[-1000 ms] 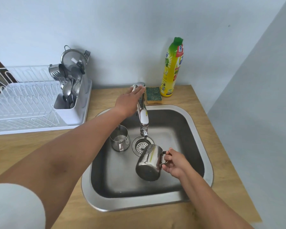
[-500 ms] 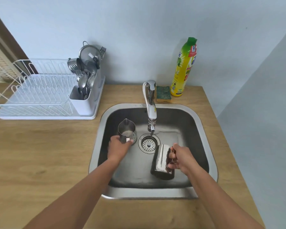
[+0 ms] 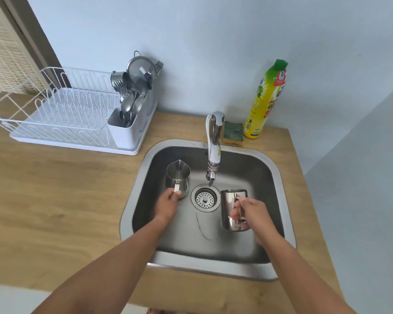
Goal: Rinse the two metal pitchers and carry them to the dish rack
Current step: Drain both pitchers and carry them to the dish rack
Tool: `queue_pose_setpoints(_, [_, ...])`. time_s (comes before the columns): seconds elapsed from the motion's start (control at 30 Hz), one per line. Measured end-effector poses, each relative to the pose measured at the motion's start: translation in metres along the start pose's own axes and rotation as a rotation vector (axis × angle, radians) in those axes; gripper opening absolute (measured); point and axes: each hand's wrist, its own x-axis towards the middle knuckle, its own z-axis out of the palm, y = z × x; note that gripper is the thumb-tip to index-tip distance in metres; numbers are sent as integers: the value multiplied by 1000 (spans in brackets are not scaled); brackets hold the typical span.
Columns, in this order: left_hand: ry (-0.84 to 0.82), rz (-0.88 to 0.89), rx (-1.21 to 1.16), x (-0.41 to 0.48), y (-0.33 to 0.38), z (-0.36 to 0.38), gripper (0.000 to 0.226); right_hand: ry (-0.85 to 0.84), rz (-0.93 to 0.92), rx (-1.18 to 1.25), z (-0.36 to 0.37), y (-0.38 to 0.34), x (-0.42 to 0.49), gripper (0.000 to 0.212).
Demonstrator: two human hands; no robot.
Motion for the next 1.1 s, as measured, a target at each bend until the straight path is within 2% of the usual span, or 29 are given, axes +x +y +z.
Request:
queue_pose_setpoints(0.1, [-8, 50, -125, -9, 8, -5, 20, -67, 21, 72, -5, -2, 4, 23])
queue_pose_setpoints(0.23, [-61, 26, -226, -19, 31, -14, 21, -48, -28, 47, -5, -4, 13, 20])
queue_pose_setpoints(0.3, [-119, 48, -171, -22, 37, -20, 23, -27, -158, -120, -6, -8, 17, 20])
queue_pose_setpoints(0.4, [-179, 67, -84, -28, 46, -27, 22, -60, -395, -504, -7, -13, 22, 26])
queue_pose_setpoints(0.5, [-148, 250, 246, -29, 58, -34, 27, -167, -494, -804, -5, -13, 25, 30])
queue_pose_setpoints(0.57, [-185, 426, 657, -31, 63, -38, 24, -200, -571, -985, -1, -9, 24, 24])
queue_pose_setpoints(0.63, [-242, 620, 1108, -34, 64, -41, 23, -186, -764, -1291, 4, -6, 22, 23])
queue_pose_setpoints(0.73, [-326, 882, 1557, -40, 63, -40, 32, -177, -972, -1666, 9, 3, 20, 22])
queue_pose_setpoints(0.83, [-363, 999, 1832, -48, 64, -35, 27, -197, -1059, -1877, 15, 14, 15, 27])
queue_pose_setpoints(0.9, [-379, 1015, 1947, -53, 63, -31, 27, -215, -1093, -1954, 19, 20, 12, 30])
queue_pose_setpoints(1.03, [-431, 980, 2047, -59, 58, -25, 28, -239, -1092, -2010, 25, 29, 10, 30])
queue_pose_setpoints(1.1, [-446, 975, 2046, -61, 56, -25, 29, -251, -1042, -1940, 26, 31, 10, 30])
